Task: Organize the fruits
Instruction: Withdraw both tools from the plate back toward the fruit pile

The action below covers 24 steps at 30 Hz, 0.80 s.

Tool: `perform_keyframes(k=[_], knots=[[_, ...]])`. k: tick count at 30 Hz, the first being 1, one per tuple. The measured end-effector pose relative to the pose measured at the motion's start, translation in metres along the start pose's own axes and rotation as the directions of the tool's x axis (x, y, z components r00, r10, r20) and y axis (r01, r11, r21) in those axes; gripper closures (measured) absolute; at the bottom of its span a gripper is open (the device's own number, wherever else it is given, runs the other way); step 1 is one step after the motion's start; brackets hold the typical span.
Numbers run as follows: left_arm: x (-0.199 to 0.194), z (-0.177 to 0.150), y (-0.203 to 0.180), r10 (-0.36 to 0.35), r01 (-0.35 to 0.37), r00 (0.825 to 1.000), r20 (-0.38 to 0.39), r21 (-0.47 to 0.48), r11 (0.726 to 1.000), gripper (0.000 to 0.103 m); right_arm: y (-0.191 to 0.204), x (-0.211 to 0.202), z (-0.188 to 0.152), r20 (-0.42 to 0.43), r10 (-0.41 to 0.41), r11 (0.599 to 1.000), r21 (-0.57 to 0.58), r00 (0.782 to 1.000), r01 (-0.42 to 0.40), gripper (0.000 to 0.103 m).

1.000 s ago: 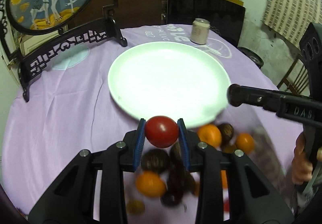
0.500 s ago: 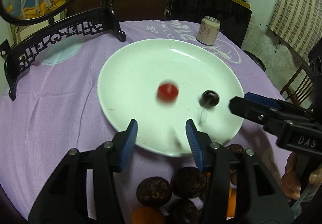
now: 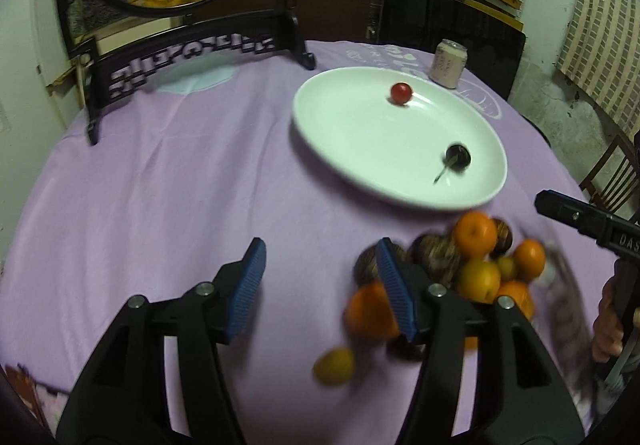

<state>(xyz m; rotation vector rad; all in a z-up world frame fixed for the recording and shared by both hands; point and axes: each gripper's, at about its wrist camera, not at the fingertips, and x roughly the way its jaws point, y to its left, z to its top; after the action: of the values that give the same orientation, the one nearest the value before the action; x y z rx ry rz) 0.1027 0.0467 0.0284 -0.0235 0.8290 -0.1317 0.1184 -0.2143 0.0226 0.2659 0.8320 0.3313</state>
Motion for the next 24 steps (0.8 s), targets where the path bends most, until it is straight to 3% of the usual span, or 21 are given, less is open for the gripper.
perform_keyframes(k=[8, 15, 18, 24], knots=[[-0.016, -0.055, -0.001, 0.025, -0.021, 0.998, -0.049, 0.091, 0.996, 0.041, -0.007, -0.024, -0.027, 0.013, 0.028, 0.999, 0.022, 1.000, -0.028, 0.037], [-0.013, -0.059, -0.004, 0.026, -0.021, 0.998, -0.053, 0.097, 0.995, 0.041, 0.013, -0.029, -0.053, -0.031, 0.065, 0.996, -0.053, 0.997, -0.067, 0.037], [-0.011, -0.059, -0.004, 0.028, -0.023, 0.998, -0.054, 0.090, 0.996, 0.041, 0.025, -0.027, -0.062, -0.068, 0.079, 0.992, -0.092, 0.995, -0.085, 0.023], [-0.009, -0.061, -0.012, 0.023, -0.016, 0.998, -0.056, 0.116, 0.993, 0.041, 0.049, -0.023, -0.079, -0.116, 0.079, 0.976, -0.195, 0.990, -0.100, 0.021]])
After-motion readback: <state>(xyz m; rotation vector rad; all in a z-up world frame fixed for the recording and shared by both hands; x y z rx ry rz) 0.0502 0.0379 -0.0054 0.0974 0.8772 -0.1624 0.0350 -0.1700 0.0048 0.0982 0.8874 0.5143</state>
